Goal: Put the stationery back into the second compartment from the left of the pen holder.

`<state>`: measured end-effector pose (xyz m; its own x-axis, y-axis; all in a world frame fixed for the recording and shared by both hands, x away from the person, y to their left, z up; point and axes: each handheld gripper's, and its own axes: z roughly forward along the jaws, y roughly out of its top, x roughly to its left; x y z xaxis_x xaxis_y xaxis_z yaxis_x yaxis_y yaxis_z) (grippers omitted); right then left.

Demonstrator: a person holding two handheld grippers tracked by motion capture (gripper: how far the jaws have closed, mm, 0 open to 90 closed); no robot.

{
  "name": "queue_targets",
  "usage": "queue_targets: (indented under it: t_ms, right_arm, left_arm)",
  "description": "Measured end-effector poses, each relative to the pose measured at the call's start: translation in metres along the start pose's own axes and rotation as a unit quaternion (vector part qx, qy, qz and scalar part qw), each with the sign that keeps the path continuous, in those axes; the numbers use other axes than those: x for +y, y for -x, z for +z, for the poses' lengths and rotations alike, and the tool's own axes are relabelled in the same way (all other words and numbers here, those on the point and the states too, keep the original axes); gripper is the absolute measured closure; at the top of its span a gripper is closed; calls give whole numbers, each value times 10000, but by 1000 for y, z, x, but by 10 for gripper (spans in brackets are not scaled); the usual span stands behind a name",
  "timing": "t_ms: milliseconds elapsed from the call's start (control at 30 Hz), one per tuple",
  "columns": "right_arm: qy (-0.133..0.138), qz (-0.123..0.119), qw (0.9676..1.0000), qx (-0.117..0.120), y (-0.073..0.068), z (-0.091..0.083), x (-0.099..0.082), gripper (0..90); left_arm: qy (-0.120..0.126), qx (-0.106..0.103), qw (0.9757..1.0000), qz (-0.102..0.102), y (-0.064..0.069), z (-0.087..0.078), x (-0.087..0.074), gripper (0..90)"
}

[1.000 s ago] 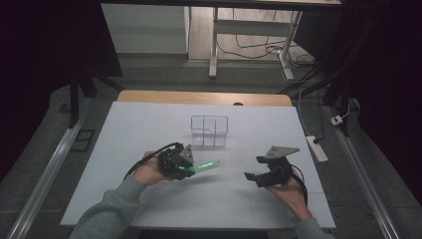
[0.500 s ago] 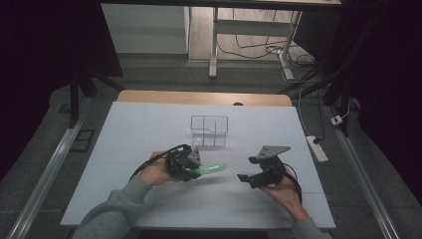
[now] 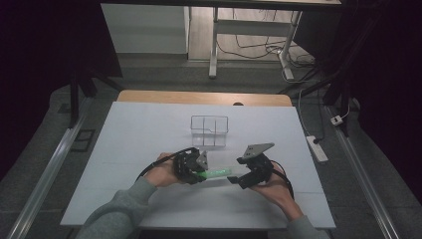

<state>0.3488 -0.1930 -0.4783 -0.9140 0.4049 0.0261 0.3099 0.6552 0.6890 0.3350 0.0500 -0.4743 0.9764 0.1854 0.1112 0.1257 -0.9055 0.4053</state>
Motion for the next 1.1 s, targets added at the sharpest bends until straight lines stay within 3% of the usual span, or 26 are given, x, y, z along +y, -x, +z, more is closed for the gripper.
queue_targets:
  t_ms: [300, 533, 700, 867, 1100]
  right_arm:
    - [-320, -228, 9992, 123, -6, 13, 15, 223]
    - [-562, -602, 9962, 297, -14, 24, 26, 282]
    - [-818, -961, 9914, 350, -20, 32, 28, 381]
    - [-1038, -1264, 9860, 336, -25, 37, 26, 540]
    - [-1107, -1573, 9805, 393, -30, 38, 25, 599]
  left_arm:
    - [23, -52, 10000, -6, 2, 3, 2, 666]
    - [13, -66, 9999, 84, 3, 1, 4, 666]
    - [55, -132, 9998, 149, 4, 0, 4, 666]
    - [106, -245, 9993, 262, 6, -4, 4, 666]
    - [120, -265, 9989, 356, 6, -5, 3, 658]
